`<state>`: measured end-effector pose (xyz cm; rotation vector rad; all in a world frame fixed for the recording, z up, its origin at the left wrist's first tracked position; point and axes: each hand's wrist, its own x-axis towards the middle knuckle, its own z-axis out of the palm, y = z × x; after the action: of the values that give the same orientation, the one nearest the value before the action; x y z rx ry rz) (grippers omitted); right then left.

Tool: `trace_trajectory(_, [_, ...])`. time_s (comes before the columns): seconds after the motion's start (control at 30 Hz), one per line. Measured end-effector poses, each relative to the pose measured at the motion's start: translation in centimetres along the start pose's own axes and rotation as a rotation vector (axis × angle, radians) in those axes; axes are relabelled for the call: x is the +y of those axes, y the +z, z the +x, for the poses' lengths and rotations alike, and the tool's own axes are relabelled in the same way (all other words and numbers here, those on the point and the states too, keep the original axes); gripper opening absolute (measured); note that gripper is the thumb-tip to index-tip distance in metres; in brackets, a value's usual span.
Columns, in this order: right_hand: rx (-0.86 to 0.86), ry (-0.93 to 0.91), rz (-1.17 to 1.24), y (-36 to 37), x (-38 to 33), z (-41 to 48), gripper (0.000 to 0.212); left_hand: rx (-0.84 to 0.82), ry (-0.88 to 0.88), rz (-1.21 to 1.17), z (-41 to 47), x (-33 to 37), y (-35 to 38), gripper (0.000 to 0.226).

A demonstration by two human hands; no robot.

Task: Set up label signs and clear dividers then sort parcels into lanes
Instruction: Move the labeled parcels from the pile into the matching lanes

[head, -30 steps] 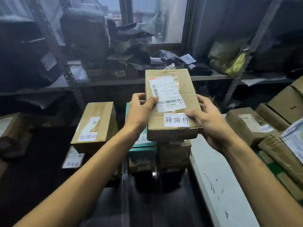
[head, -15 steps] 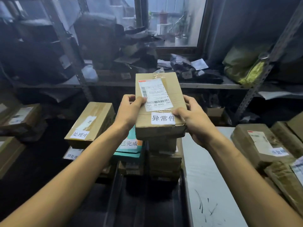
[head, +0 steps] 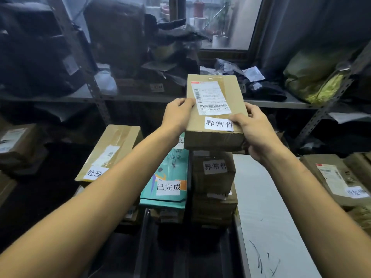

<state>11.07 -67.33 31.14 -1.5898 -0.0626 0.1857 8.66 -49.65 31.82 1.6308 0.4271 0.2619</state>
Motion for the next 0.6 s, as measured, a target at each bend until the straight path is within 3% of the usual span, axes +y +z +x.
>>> trace_trajectory(0.27, [-0.010,0.095,-0.254,-0.8,3.5,0.4,0.049,-0.075,-0.148,0.177,1.1,-4.7,1.9,0.038])
trace_trajectory(0.6, [0.009,0.081,-0.346,-0.9,4.8,-0.3,0.048,-0.068,-0.163,0.233,0.6,-6.2,1.9,0.030])
